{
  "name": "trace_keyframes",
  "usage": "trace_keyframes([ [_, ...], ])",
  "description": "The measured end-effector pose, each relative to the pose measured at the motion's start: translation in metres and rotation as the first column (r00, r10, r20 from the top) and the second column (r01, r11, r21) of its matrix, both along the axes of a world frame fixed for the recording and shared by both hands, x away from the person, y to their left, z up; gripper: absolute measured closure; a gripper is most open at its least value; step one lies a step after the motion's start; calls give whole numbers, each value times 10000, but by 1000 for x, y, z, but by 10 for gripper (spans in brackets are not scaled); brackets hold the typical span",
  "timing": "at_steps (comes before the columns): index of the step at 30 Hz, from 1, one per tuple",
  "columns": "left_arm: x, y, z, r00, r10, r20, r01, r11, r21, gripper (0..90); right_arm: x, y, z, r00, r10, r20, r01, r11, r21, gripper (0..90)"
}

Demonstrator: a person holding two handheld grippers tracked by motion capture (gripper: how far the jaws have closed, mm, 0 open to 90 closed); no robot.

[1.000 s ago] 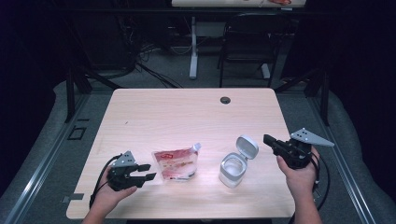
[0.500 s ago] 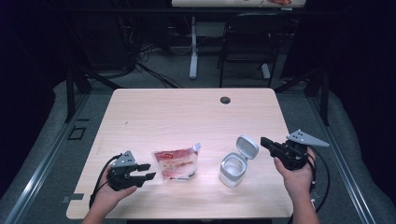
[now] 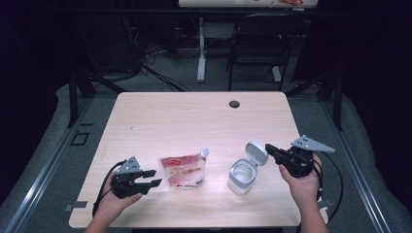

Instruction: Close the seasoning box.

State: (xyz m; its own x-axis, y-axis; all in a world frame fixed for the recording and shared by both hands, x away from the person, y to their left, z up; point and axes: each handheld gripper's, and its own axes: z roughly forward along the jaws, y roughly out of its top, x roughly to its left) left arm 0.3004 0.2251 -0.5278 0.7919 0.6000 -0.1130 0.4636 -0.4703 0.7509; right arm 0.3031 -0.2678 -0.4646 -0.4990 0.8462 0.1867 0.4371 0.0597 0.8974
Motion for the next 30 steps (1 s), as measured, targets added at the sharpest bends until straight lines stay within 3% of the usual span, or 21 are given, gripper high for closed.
trace_keyframes([
  [9, -1, 0, 1, 10000, 75, 49, -75, 10000, 56, 561, -2, 18, -2, 9984, 540, -143, -544, 9981, -287, 897],
  [20, -1, 0, -1, 10000, 25, -10, -25, 10000, 42, 561, -15, 39, -13, 9885, 1489, -271, -1502, 9871, -555, 876],
  [30, -1, 1, -2, 9999, 101, -21, -101, 9999, 32, 559, -20, 44, -14, 9860, 1666, -95, -1668, 9838, -663, 860],
])
